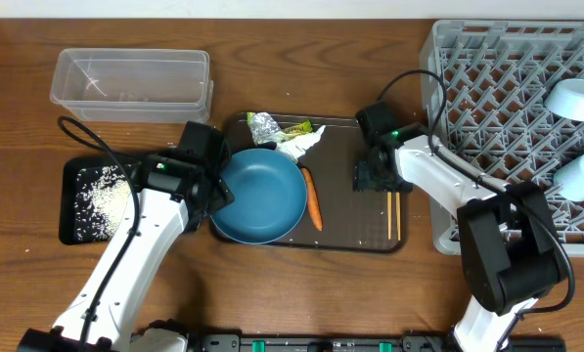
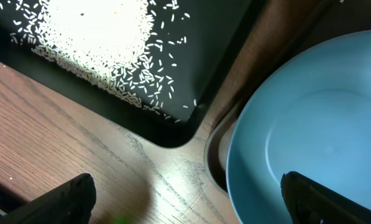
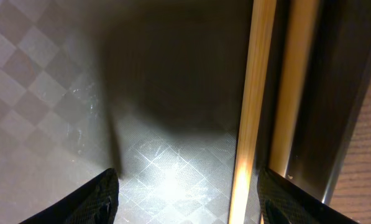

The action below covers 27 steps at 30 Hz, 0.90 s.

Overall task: Sort waste into correct bins and load items into the dishwasher rack
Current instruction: 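Grasp one wooden chopstick with the right gripper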

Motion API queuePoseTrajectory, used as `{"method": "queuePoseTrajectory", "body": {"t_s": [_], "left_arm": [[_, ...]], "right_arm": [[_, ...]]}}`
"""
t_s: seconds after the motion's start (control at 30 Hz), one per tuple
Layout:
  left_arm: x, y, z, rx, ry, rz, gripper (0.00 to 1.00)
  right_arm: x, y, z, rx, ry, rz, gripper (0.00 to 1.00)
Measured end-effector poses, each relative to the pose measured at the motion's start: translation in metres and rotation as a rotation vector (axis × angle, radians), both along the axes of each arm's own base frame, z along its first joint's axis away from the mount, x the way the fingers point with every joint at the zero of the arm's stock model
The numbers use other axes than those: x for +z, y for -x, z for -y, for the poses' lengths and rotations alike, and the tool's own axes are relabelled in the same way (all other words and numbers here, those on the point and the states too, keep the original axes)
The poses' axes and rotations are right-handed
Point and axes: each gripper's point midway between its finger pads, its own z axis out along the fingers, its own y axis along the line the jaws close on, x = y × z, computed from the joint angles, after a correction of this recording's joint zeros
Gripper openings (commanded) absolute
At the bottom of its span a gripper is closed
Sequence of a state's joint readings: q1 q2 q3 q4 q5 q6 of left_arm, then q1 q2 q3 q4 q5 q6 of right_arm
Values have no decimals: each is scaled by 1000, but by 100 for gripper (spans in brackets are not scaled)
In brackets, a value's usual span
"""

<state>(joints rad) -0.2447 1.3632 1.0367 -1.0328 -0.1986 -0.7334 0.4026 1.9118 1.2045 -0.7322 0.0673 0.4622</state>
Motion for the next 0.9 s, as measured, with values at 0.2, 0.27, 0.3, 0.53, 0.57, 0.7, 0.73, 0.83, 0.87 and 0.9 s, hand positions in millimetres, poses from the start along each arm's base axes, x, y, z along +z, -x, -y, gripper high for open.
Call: {"method": "queuePoseTrajectory", "body": {"t_s": [0.2, 0.27, 0.3, 0.53, 0.57, 0.7, 0.73, 0.83, 0.87, 0.9], "left_arm": [[0, 0, 0, 0, 0, 0, 98], [0, 0, 0, 0, 0, 0, 98], [0, 0, 0, 0, 0, 0, 98], [0, 0, 0, 0, 0, 0, 98], [0, 0, 0, 0, 0, 0, 98], [0, 0, 0, 0, 0, 0, 98], [0, 0, 0, 0, 0, 0, 98], [0, 0, 0, 0, 0, 0, 98], [0, 0, 0, 0, 0, 0, 98], [0, 0, 0, 0, 0, 0, 98]], "right_arm": [[0, -1, -1, 0, -3, 7, 69], [0, -2, -1, 2, -4, 10, 63], [-1, -2, -1, 3, -4, 12, 60], [-5, -2, -1, -1, -8, 21, 47], [-5, -3, -1, -2, -7, 24, 40], [-5, -4, 0, -5, -3, 32, 8], [-5, -5, 0, -6, -2, 33, 2], [-5, -3, 0, -10, -9, 26, 1], [-4, -2, 0, -10, -11, 20, 1], [-4, -1, -1, -10, -15, 12, 1]]}}
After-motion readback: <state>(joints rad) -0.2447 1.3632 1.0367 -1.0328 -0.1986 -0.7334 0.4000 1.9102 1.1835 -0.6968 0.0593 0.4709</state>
